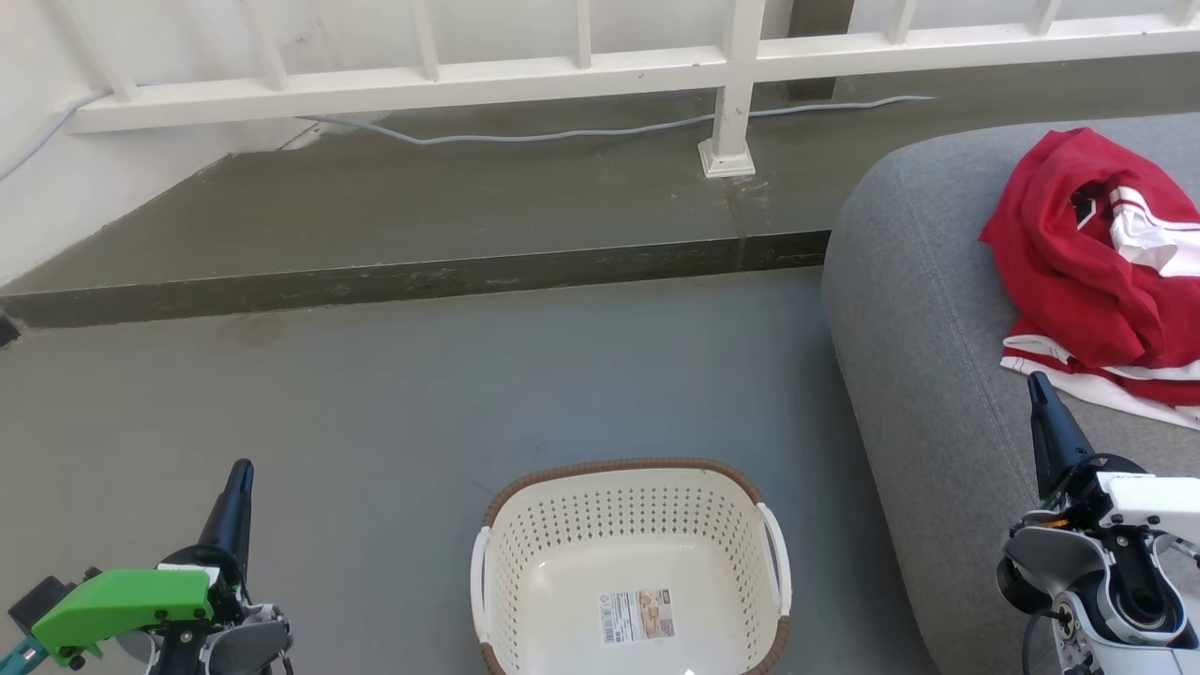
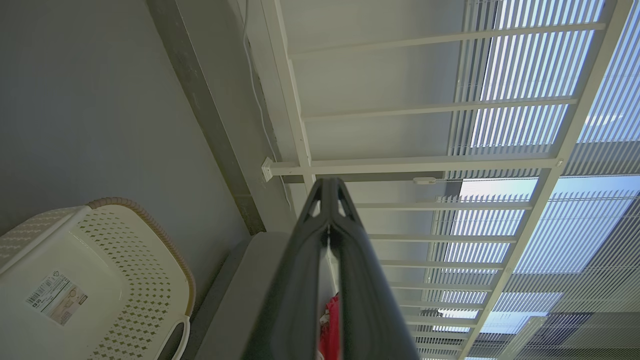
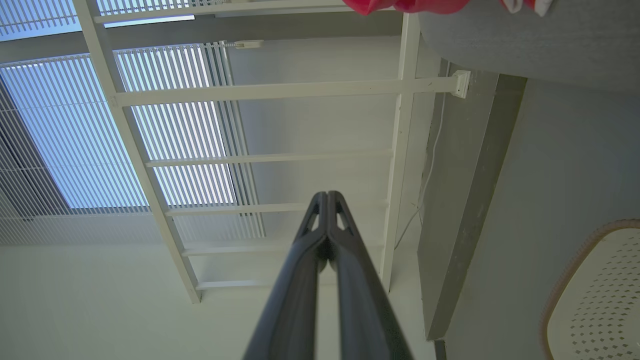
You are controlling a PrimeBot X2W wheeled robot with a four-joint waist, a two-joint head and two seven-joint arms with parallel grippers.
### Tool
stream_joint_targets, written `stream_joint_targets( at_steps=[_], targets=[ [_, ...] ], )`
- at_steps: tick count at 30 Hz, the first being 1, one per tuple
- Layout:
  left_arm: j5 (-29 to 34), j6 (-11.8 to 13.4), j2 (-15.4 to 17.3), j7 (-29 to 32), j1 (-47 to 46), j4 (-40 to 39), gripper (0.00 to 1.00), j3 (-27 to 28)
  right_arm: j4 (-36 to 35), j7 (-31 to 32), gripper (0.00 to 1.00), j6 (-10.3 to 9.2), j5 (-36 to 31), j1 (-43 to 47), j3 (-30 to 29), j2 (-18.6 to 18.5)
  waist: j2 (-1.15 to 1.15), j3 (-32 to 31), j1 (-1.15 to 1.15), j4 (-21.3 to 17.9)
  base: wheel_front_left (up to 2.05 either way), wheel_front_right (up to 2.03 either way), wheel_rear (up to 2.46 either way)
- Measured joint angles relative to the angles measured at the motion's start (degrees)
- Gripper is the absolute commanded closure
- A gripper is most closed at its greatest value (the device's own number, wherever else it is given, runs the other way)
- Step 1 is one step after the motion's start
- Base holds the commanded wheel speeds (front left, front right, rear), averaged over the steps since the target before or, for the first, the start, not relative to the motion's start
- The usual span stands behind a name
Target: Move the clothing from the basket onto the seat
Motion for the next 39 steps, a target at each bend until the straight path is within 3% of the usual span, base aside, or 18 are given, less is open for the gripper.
stream_joint_targets(
  at_steps=[39],
  targets=[
    [0.01, -0.24, -0.45, 0.21, -0.06, 0.47, 1.0, 0.14, 0.31, 0.02, 1.0, 0.01, -0.01, -0.03, -0.16, 0.08, 0.0, -0.02, 0.0, 0.0, 0.0, 0.0, 0.0]
  ],
)
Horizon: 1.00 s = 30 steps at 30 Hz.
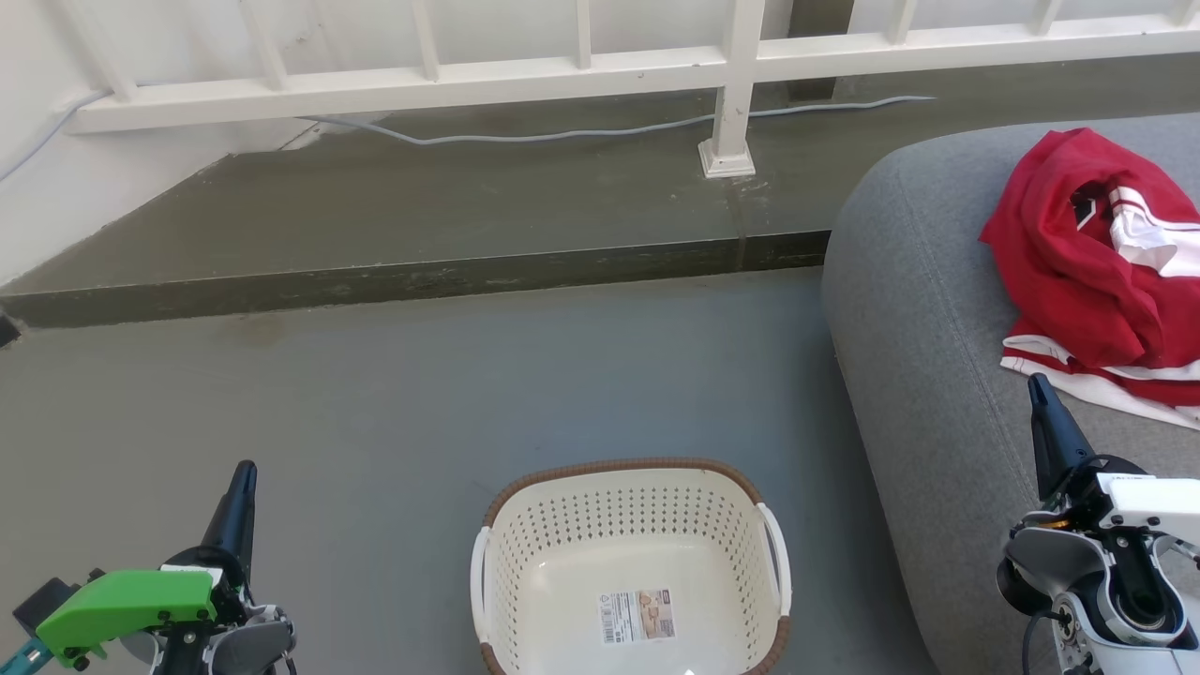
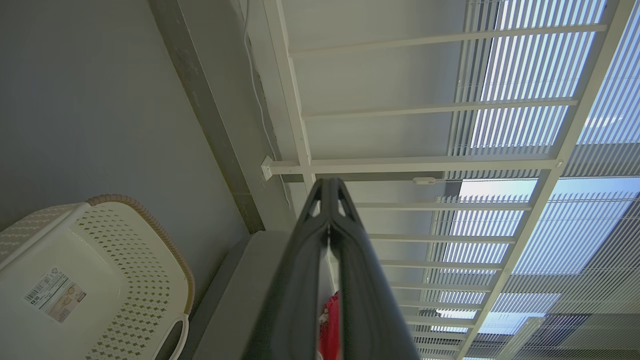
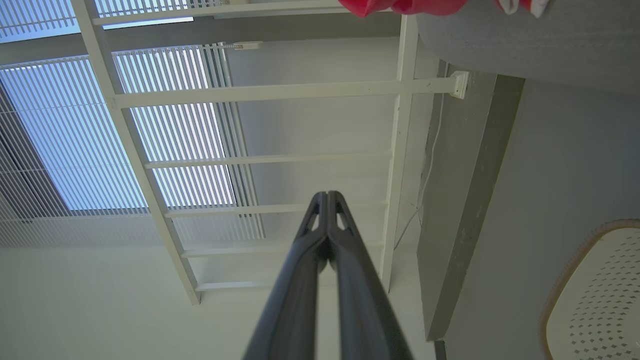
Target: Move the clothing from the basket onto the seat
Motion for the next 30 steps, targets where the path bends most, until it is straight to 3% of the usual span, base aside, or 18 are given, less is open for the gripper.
stream_joint_targets(
  at_steps=[30],
  targets=[
    [0.0, -0.01, -0.05, 0.08, -0.02, 0.07, 1.0, 0.13, 0.0, 0.24, 1.0, 0.23, -0.01, -0.01, -0.18, 0.08, 0.0, 0.0, 0.0, 0.0, 0.0, 0.0, 0.0]
  ],
)
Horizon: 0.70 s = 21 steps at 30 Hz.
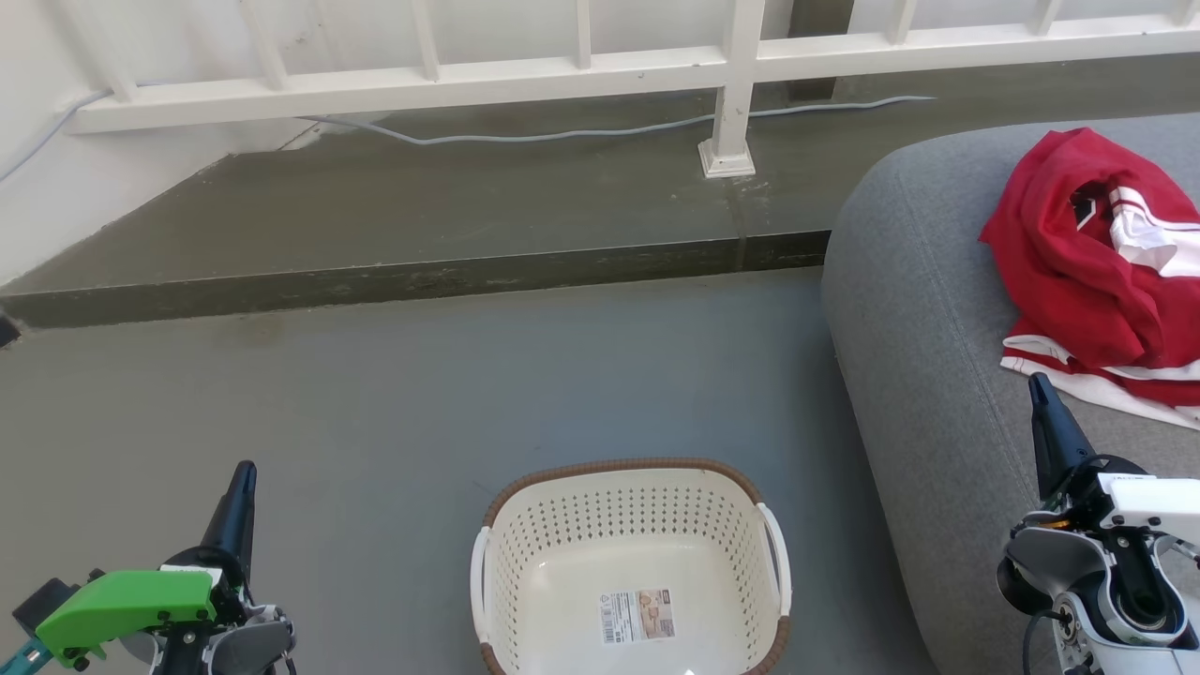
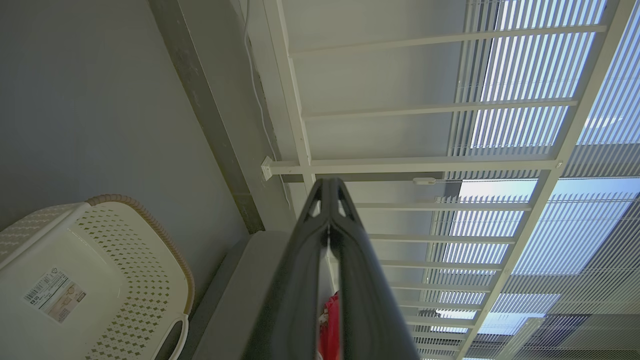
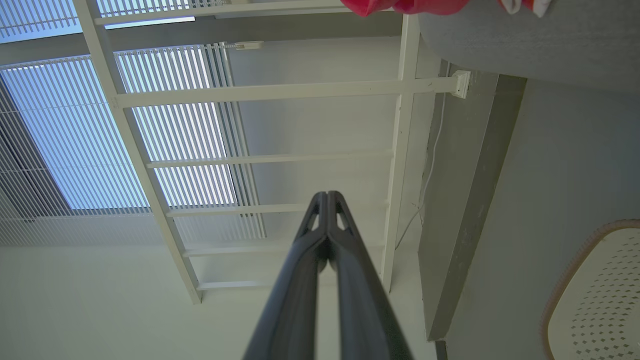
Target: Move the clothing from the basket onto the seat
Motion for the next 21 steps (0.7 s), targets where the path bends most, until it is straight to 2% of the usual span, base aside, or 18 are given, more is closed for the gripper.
stream_joint_targets(
  at_steps=[21],
  targets=[
    [0.05, 0.0, -0.04, 0.16, -0.01, 0.0, 1.0, 0.08, -0.03, 0.12, 1.0, 0.0, -0.09, 0.0, -0.1, 0.19, 0.0, 0.01, 0.0, 0.0, 0.0, 0.0, 0.0]
  ],
)
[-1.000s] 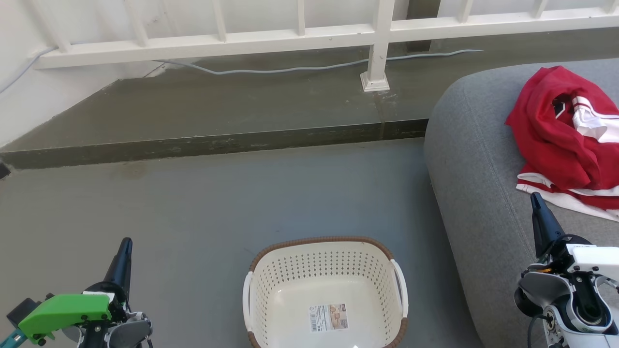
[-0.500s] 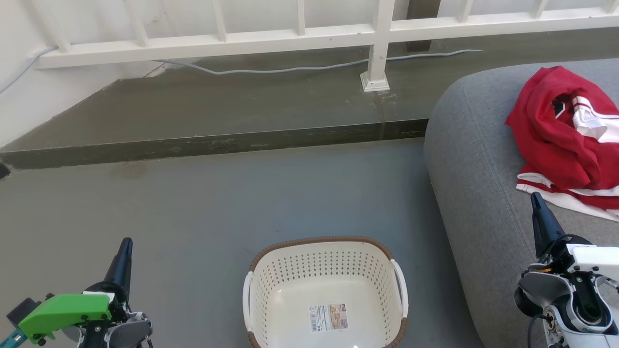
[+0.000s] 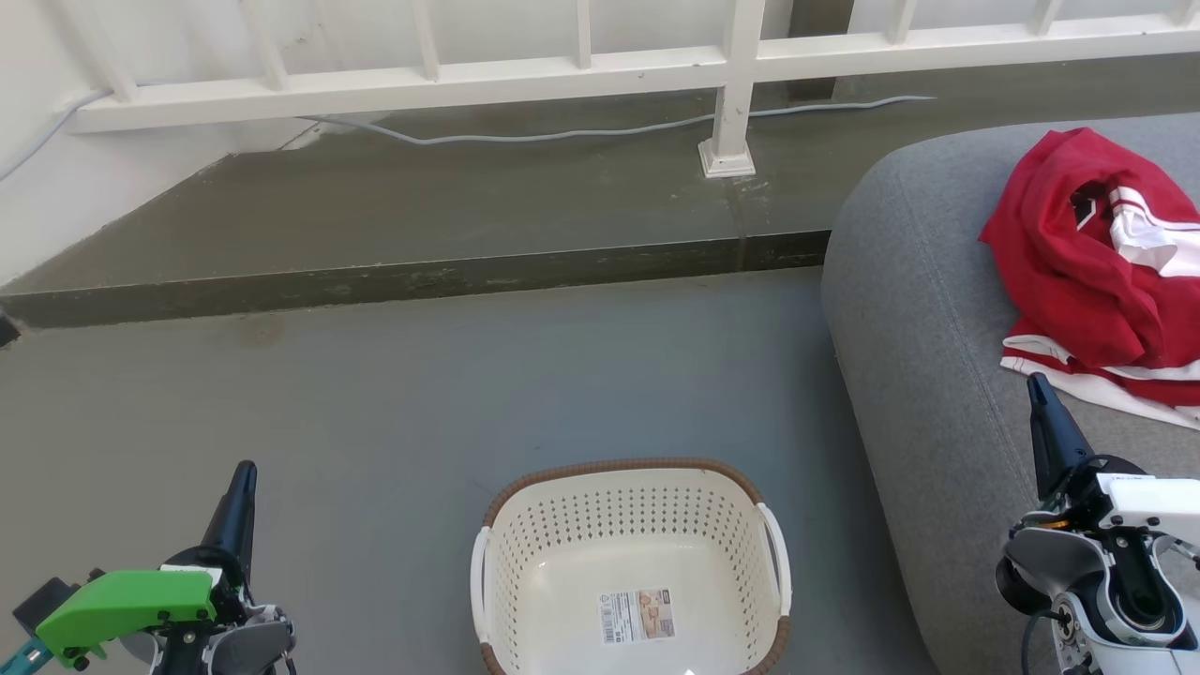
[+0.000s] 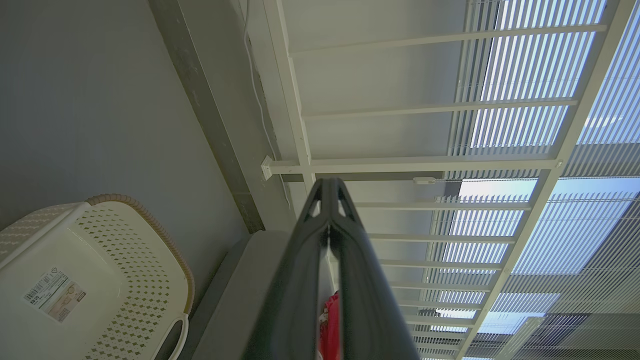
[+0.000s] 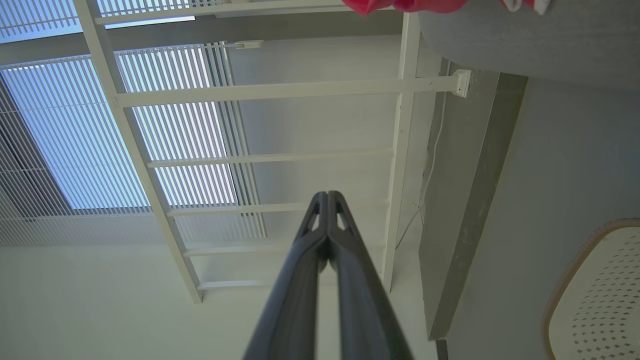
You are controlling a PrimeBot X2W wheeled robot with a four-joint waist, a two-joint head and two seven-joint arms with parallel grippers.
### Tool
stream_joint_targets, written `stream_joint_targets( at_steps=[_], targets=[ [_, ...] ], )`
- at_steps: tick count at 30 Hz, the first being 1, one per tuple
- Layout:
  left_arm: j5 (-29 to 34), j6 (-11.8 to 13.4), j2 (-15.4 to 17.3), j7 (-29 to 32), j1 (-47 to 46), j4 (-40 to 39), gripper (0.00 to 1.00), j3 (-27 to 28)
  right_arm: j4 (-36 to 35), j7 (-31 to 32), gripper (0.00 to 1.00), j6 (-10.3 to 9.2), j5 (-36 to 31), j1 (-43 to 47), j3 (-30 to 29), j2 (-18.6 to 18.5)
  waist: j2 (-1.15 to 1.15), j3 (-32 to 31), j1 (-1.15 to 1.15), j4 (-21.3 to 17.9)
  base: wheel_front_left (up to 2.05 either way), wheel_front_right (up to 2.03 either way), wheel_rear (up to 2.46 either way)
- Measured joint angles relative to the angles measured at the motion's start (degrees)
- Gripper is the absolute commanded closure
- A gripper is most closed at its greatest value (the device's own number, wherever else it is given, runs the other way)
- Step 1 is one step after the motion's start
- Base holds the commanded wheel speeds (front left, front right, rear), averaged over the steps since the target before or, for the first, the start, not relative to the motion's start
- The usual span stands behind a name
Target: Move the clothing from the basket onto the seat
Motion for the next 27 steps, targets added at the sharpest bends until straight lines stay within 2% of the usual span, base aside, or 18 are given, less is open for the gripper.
stream_joint_targets(
  at_steps=[27],
  targets=[
    [0.02, 0.0, -0.12, 0.04, -0.01, -0.09, 1.0, 0.14, -0.04, 0.05, 1.0, 0.0, -0.01, 0.0, -0.15, 0.04, 0.0, 0.01, 0.0, 0.0, 0.0, 0.0, 0.0]
  ],
)
